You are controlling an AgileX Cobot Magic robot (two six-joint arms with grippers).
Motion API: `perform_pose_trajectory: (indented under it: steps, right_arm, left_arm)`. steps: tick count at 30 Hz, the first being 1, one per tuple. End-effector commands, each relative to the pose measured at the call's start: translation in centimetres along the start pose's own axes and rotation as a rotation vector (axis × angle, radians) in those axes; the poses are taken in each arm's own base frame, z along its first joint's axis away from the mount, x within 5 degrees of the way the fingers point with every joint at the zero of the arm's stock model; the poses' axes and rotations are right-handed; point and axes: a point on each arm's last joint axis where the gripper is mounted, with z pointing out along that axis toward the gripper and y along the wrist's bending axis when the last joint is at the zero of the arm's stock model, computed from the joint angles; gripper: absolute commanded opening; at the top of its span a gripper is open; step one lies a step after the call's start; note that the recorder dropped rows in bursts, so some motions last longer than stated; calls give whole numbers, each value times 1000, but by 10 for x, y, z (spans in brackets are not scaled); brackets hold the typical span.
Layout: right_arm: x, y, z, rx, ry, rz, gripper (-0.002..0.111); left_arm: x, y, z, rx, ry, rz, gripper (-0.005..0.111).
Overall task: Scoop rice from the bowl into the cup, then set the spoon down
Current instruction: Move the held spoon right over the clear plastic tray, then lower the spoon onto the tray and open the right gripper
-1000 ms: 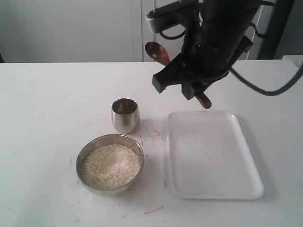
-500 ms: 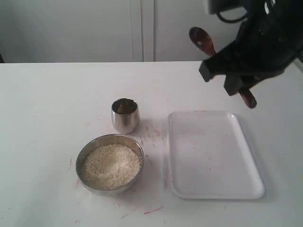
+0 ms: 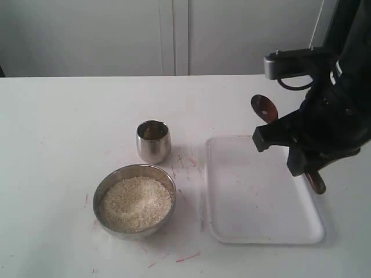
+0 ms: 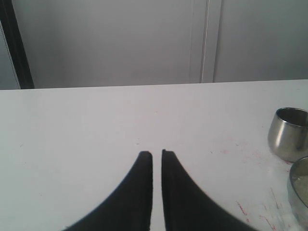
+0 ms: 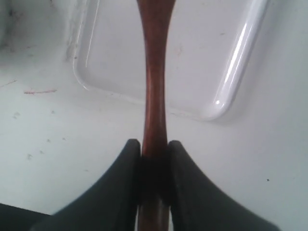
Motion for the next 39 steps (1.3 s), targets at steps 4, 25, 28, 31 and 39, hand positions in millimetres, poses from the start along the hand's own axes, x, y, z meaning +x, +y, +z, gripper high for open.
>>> perform_pose_trajectory:
  steps: [4, 25, 28, 31, 39]
  right_arm:
    - [-11, 1, 26, -22, -70, 181, 0]
    - [-53, 3, 153, 88, -4, 115, 0]
    - [-51, 1, 160, 103, 9, 124, 0]
    - [-47, -1, 167, 123, 10, 151, 0]
    - [-39, -5, 177, 134, -25, 181, 0]
  left_arm:
    - [-1, 0, 0, 2, -8, -8, 14]
    - [-1, 0, 0, 2, -8, -8, 14]
    - [-1, 0, 0, 2, -8, -8, 14]
    - [-1, 0, 0, 2, -8, -8, 14]
    - [-1, 0, 0, 2, -8, -8, 14]
